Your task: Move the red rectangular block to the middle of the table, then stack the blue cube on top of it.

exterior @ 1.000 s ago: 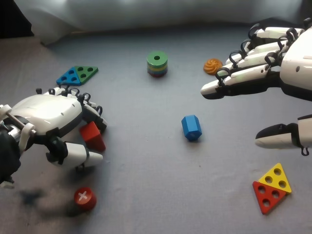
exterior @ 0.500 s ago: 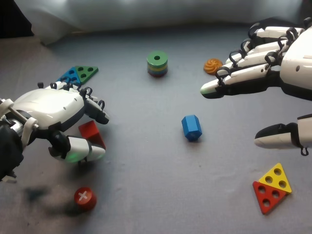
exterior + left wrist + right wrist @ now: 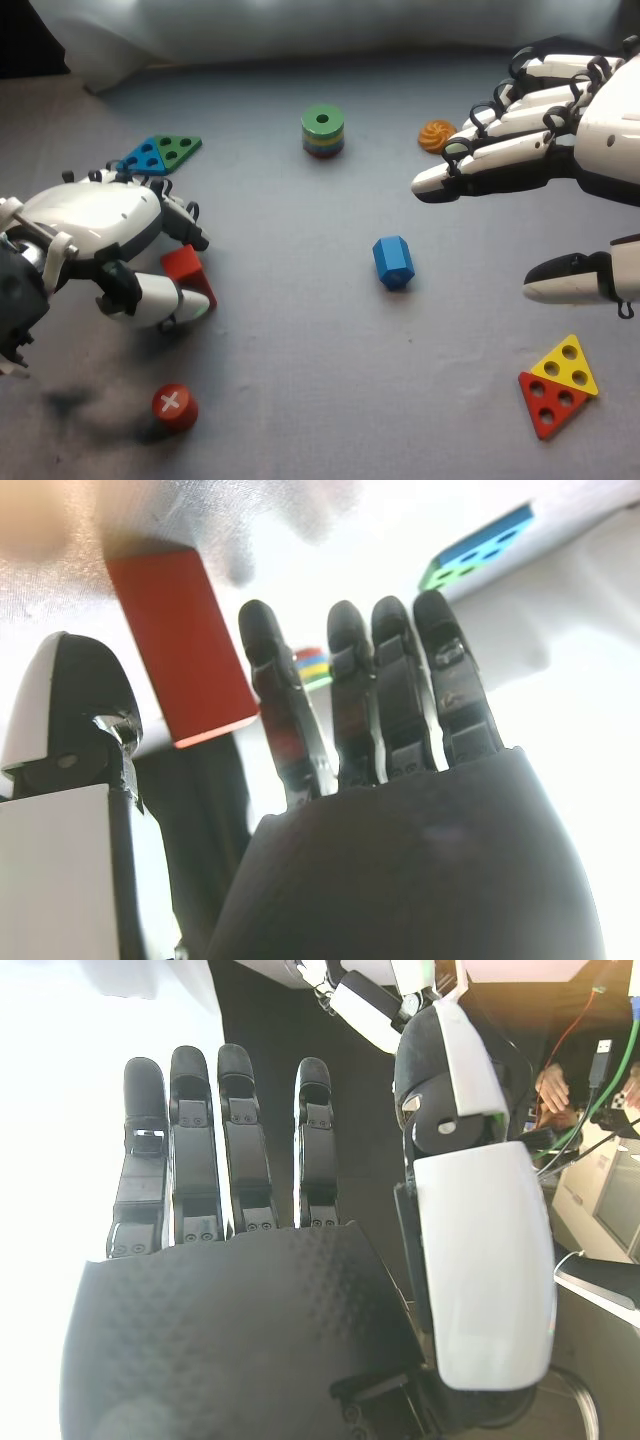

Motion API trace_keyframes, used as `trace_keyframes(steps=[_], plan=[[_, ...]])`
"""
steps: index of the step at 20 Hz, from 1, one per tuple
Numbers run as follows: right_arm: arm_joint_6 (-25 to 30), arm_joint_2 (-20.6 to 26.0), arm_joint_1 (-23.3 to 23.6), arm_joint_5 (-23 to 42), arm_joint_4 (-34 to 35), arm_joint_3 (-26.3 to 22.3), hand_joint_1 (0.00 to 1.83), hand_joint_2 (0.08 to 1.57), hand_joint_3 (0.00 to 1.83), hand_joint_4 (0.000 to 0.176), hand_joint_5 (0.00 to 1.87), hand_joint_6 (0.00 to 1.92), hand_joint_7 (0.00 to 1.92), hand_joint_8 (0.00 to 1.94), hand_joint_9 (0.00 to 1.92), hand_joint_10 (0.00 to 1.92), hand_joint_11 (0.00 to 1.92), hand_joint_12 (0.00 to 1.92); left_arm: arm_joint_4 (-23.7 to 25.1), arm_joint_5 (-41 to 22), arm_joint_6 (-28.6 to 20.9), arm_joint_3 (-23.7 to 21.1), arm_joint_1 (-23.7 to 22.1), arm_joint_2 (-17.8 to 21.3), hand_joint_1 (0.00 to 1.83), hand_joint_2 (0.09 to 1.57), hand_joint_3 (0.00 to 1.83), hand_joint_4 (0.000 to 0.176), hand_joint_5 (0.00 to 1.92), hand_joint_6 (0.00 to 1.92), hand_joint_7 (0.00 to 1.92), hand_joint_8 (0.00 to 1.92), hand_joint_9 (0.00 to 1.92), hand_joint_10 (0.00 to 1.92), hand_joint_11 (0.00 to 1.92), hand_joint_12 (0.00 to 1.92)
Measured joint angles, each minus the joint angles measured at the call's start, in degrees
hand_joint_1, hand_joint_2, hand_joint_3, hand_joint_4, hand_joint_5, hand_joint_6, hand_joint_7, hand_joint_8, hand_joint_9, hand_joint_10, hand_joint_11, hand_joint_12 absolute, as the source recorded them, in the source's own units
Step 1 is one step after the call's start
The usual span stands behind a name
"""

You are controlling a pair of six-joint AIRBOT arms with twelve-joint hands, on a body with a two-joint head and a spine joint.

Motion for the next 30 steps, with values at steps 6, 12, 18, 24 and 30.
trace_keyframes(steps=[6, 12, 18, 24, 30], plan=[[0.0, 0.0, 0.0, 0.0, 0.0, 0.0, 0.66, 1.14, 0.00, 0.000, 0.34, 0.00, 0.34, 0.00, 0.31, 0.00, 0.00, 0.90, -8.8, -2.6, 4.6, -2.2, -1.4, 0.2, 0.72, 1.10, 0.00, 0.101, 0.72, 0.00, 0.37, 0.00, 0.23, 0.00, 0.00, 0.49], [0.0, 0.0, 0.0, 0.0, 0.0, 0.0, 0.67, 1.14, 0.00, 0.000, 0.35, 0.00, 0.35, 0.00, 0.32, 0.01, 0.00, 0.92, -15.8, -7.1, 9.3, -4.7, -2.6, 0.7, 0.71, 1.11, 0.00, 0.092, 0.70, 0.00, 0.36, 0.00, 0.23, 0.00, 0.00, 0.50], [0.0, 0.0, 0.0, 0.0, 0.0, 0.0, 0.66, 1.13, 0.00, 0.000, 0.36, 0.01, 0.36, 0.01, 0.32, 0.01, 0.00, 0.91, -20.3, -8.7, 12.5, -5.5, -3.6, 0.7, 0.72, 1.10, 0.00, 0.092, 0.71, 0.00, 0.36, 0.00, 0.22, 0.00, 0.00, 0.46], [0.0, 0.0, 0.0, 0.1, 0.0, 0.0, 0.66, 1.14, 0.00, 0.000, 0.34, 0.00, 0.35, 0.00, 0.31, 0.00, 0.00, 0.90, -24.0, -11.4, 14.7, -7.3, -4.2, 1.0, 0.69, 1.12, 0.01, 0.098, 0.70, 0.00, 0.36, 0.00, 0.21, 0.00, 0.00, 0.42], [0.0, 0.0, 0.0, 0.1, 0.0, 0.0, 0.67, 1.13, 0.00, 0.000, 0.35, 0.00, 0.37, 0.00, 0.34, 0.01, 0.00, 0.99, -24.7, -12.7, 15.3, -7.6, -4.3, 1.0, 0.69, 1.11, 0.00, 0.105, 0.72, 0.01, 0.37, 0.00, 0.23, 0.00, 0.00, 0.44]])
